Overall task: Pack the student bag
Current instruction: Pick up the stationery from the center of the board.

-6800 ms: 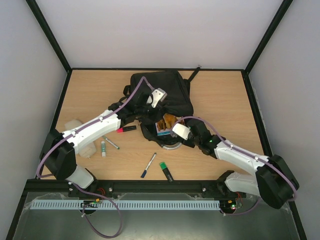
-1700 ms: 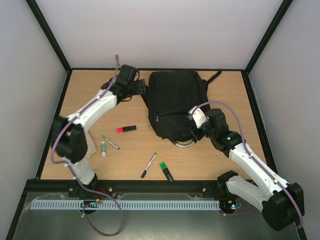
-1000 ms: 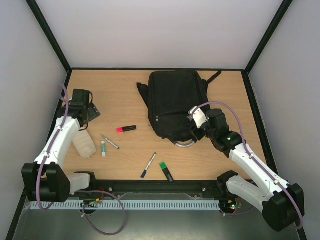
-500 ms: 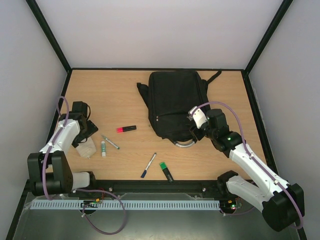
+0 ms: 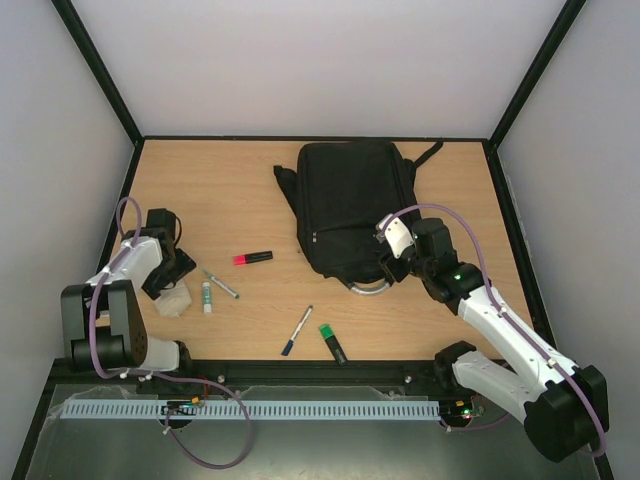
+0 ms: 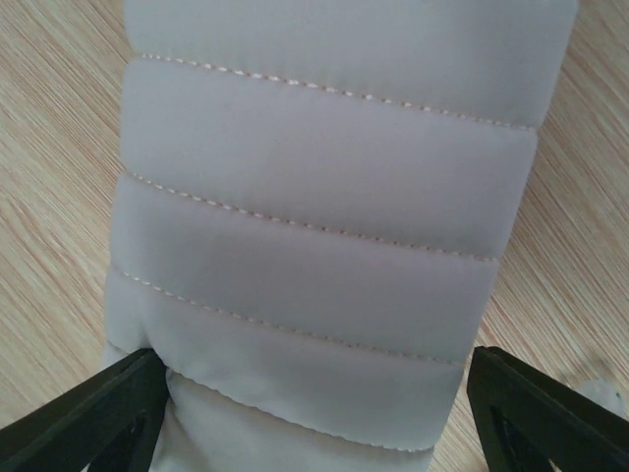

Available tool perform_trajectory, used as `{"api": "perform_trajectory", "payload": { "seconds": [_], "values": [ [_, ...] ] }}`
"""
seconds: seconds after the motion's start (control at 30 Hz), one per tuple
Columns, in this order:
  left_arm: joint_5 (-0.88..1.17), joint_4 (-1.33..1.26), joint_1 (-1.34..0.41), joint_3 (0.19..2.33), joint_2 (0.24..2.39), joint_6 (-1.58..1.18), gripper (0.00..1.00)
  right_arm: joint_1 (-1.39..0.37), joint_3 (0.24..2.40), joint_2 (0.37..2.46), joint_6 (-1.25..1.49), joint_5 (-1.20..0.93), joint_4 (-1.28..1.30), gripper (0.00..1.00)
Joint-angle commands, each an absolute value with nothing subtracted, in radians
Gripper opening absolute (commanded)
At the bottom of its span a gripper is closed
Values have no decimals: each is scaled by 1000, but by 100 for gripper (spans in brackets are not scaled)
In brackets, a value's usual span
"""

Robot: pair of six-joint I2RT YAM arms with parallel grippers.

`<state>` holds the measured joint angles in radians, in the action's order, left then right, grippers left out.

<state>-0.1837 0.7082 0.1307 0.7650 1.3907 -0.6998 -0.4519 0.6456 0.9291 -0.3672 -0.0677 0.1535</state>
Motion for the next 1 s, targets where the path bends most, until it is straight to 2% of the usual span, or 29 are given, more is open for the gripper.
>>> {"api": "perform_trajectory", "payload": {
  "seconds": [0.0, 0.17, 0.37, 0.63, 0.83, 0.97],
  "values": [
    [-153, 680, 135, 743, 1419, -711, 83, -450, 638, 933, -376, -80, 179, 57],
    [-144, 661, 136, 734, 1431, -709, 68, -450, 638, 937, -377, -80, 181, 57],
    [-157, 680, 137, 747, 1412, -708, 63, -451, 637, 941, -377, -81, 182, 57],
    [-216, 738, 92, 858, 1263, -703, 54, -450, 639, 949, -379, -81, 181, 57],
    [-169, 665, -51, 936, 1193, -680, 50, -450, 639, 958, -377, -77, 181, 57],
    [-125, 616, -211, 986, 1249, -656, 50, -451, 640, 964, -377, -72, 181, 57]
  ]
}}
